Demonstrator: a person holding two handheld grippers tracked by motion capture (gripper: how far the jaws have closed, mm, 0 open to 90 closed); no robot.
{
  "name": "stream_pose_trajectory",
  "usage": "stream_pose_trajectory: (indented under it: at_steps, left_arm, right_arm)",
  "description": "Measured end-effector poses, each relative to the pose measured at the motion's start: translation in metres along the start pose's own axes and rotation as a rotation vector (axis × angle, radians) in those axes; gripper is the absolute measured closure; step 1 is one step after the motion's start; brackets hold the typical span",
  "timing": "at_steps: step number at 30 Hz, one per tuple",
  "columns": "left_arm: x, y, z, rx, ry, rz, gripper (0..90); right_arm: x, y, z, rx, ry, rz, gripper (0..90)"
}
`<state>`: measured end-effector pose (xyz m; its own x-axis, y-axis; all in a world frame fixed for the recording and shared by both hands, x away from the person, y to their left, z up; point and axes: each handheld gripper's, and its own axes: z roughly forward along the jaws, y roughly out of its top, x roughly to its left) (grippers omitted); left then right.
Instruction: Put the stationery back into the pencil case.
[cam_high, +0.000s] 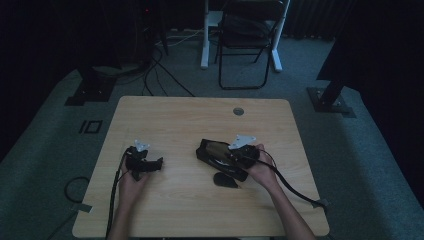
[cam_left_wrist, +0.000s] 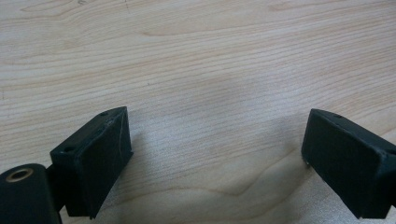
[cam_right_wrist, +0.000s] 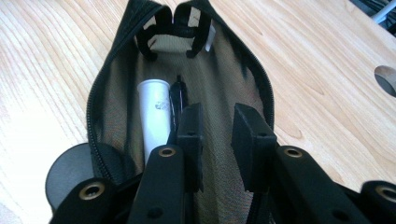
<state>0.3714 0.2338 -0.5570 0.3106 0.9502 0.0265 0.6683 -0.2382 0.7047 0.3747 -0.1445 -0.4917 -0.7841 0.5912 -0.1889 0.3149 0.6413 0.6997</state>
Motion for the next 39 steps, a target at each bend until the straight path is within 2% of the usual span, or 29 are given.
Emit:
stream_pose_trajectory:
  at_steps: [9, 22, 39]
  left_arm:
    - [0.000, 0.000, 0.000, 0.000, 0.000, 0.000, 8.5]
    - [0.000, 0.000, 0.000, 0.000, 0.000, 0.000, 8.5]
    - [0.000, 0.000, 0.000, 0.000, 0.000, 0.000, 8.5]
  right_arm:
    - [0.002, 0.001, -0.008, -0.027, 0.001, -0.004, 73.1]
    - [0.013, 0.000, -0.023, -0.077, 0.015, -0.007, 73.2]
    - [0.032, -0.004, -0.033, -0.104, 0.047, -0.032, 74.2]
